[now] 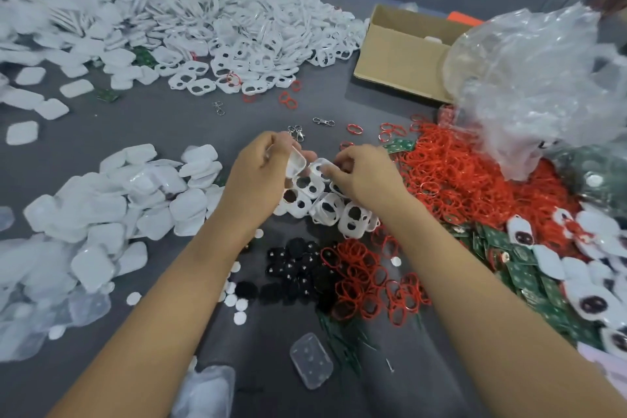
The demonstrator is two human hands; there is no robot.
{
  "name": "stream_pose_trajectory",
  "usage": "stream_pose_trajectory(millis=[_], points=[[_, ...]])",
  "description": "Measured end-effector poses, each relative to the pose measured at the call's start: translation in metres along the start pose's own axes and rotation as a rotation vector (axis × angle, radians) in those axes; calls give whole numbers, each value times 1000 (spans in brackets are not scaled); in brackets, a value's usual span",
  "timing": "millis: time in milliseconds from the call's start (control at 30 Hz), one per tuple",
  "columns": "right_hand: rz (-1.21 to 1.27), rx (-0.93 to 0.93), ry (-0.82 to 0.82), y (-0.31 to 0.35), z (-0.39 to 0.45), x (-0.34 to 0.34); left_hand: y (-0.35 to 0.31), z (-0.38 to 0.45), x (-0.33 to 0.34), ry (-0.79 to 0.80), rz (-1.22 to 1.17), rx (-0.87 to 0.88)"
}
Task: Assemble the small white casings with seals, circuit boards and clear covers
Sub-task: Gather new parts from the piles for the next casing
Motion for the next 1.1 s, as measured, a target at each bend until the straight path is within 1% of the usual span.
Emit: stream_pose_trajectory(millis=[67, 133, 200, 300, 333, 400, 467, 533, 600, 700, 800, 867, 933, 967, 1033, 1100], points=[[-1, 36, -9, 3, 5, 3, 8, -8, 10, 30, -340, -168], [95, 65, -60, 5, 6, -3, 13, -20, 20, 41, -556, -310], [251, 97, -163, -1, -7, -20, 13, -33, 28, 52, -652, -375], [464, 97, -305, -11, -53, -47, 7, -58, 38, 69, -640, -367], [514, 87, -339, -14, -76, -54, 6, -71, 41, 74, -583, -342], [562, 60, -401, -20, -130, -65, 4, -104, 47, 110, -392, -262], [593, 58, -428, -31, -186, -66, 6, -144, 61, 198, -201, -177], [627, 96, -399, -46, -235, -56, 9, -182, 79, 293, -54, -103], [629, 125, -351, -61, -273, -41, 16, -212, 93, 338, 54, -49], [568, 150, -302, -88, -315, -27, 23, -244, 107, 337, 247, 42], [505, 142, -238, -105, -342, -23, 23, -266, 114, 303, 369, 119], [458, 111, -192, -108, -354, -22, 23, -280, 119, 298, 429, 118], [412, 59, -153, -105, -361, -23, 25, -292, 121, 293, 496, 79], [381, 24, -128, -100, -362, -22, 25, -295, 121, 279, 585, 86], [323, -48, -80, -89, -362, -15, 21, -299, 120, 246, 789, 154], [294, -91, -68, -78, -362, -9, 16, -298, 115, 199, 867, 208]])
Point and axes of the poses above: each hand's wrist, its own z-axis towards the middle knuckle, its own x-axis out of the palm, y = z × x, the point moved 10 cm from there along z, towards the middle knuckle, and after that the axes turned 1 degree about y, right-handed, at the moved point
